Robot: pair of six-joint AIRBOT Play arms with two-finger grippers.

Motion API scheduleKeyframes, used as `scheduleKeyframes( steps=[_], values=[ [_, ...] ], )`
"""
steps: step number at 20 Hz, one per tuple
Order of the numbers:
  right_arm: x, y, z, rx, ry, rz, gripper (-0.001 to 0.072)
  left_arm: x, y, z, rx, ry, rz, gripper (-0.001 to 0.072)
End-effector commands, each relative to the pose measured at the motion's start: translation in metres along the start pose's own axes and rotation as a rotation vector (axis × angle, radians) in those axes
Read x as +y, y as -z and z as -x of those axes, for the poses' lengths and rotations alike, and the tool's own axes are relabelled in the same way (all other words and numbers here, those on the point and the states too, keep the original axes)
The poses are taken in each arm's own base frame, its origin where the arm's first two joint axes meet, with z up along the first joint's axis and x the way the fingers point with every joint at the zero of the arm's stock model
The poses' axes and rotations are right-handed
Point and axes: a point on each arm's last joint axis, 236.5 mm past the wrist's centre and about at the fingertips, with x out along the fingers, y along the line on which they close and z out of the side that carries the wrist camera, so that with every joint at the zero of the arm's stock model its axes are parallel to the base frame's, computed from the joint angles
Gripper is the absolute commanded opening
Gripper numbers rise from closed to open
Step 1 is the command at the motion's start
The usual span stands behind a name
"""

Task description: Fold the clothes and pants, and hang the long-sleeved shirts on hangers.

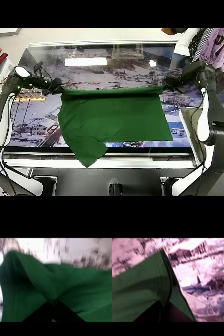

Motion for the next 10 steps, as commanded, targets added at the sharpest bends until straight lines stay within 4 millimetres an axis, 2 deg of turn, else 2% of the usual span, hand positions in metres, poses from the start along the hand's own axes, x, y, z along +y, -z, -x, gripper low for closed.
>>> scheduleKeyframes(
  steps=[1, 3, 6, 10],
  values=[
    [-0.019, 0.047, -0.003, 0.199, 0.091, 0.074, 0.0029, 0.003, 0.046, 0.003, 0.201, -0.003, 0.006, 0.0026],
    [-0.026, 0.055, -0.005, 0.236, 0.130, 0.087, 0.0029, 0.015, 0.056, 0.000, 0.248, -0.051, 0.007, 0.0026],
    [-0.031, 0.056, -0.007, 0.236, 0.159, 0.093, 0.0029, 0.031, 0.067, -0.004, 0.295, -0.140, -0.001, 0.0026],
    [-0.034, 0.058, -0.012, 0.250, 0.168, 0.090, 0.0029, 0.034, 0.078, -0.013, 0.328, -0.173, -0.019, 0.0027]
  ],
)
